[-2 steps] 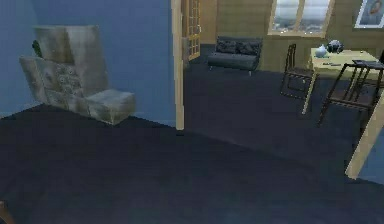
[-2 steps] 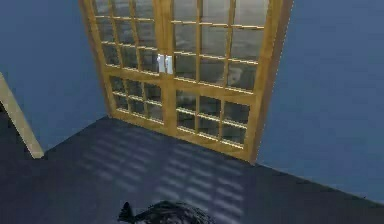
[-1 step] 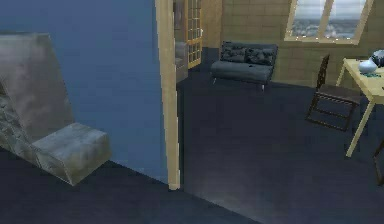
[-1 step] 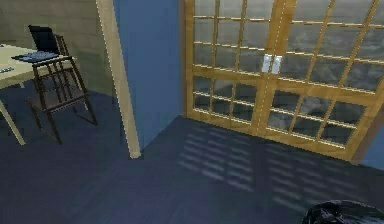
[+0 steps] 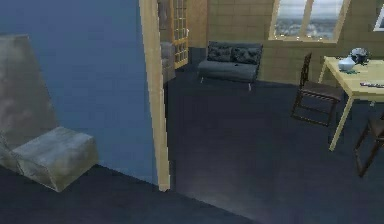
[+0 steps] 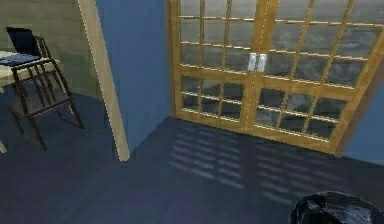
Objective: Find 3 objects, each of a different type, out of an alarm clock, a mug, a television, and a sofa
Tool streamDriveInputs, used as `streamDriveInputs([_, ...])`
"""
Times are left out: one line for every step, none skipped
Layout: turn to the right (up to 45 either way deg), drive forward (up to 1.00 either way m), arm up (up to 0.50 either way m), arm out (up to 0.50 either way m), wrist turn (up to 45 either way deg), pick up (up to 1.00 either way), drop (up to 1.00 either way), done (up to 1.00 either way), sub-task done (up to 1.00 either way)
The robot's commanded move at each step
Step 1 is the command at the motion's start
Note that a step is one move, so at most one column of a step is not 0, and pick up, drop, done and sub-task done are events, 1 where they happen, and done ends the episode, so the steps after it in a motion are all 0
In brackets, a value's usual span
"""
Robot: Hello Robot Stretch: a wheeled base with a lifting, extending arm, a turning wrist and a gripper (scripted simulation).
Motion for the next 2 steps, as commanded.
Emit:
streamDriveInputs([0.0, 1.0, 0.0, 0.0, 0.0, 0.0, 0.0, 0.0, 0.0])
streamDriveInputs([0.0, 0.55, 0.0, 0.0, 0.0, 0.0, 0.0, 0.0, 0.0])
